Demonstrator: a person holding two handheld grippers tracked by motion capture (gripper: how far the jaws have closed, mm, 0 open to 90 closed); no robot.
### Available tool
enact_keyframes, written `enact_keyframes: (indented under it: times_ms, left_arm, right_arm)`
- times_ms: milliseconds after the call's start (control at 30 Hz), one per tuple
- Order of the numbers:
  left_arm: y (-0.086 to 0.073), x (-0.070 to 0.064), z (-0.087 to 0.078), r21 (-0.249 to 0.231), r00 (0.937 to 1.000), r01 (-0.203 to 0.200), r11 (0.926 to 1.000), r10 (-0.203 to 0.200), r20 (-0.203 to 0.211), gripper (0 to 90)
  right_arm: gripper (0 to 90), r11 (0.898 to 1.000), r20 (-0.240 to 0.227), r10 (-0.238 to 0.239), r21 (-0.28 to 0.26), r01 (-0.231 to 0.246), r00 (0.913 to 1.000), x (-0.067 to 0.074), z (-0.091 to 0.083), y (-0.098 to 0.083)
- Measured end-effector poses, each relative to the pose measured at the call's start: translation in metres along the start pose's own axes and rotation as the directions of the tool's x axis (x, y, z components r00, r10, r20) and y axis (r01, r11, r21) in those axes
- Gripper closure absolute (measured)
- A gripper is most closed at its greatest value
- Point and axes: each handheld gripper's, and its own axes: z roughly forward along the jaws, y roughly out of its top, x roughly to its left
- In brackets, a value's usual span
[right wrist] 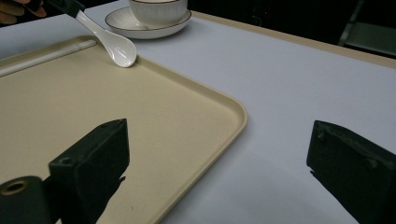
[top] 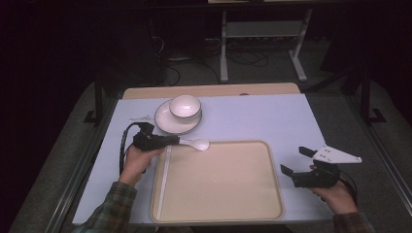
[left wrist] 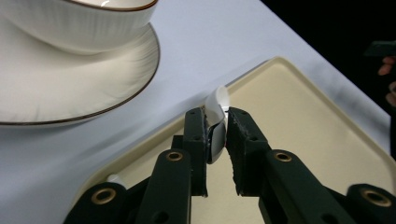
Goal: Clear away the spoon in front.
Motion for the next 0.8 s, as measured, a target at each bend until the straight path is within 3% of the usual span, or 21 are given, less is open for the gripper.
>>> enact_keyframes:
  times_ms: [400,533,667,800]
  left_arm:
    - [-0.006,0.005,0.014,0.068,0.9935,-0.037,0.997,0.044,-0.105,66.5]
    - [-0.008,0.004,0.023,0.104,0.9903,-0.054,0.9932,0.066,-0.122,63.8]
    - [-0.01,0.0,0.029,0.15,0.981,-0.096,0.984,0.119,-0.153,61.1]
    - [-0.011,0.0,0.031,0.162,0.9789,-0.103,0.9814,0.129,-0.159,60.0]
  right_arm:
    - [5.2,1.0,-0.003,-0.005,0.008,0.005,1.0,0.001,0.002,0.0]
    - [5.2,1.0,-0.002,-0.001,0.004,0.001,1.0,0.001,0.001,0.001]
    - [5.2,1.0,-0.008,-0.008,0.008,0.008,0.9999,0.002,0.003,0.001]
    - [5.2,1.0,-0.007,-0.009,0.006,0.009,0.9999,0.002,0.002,0.001]
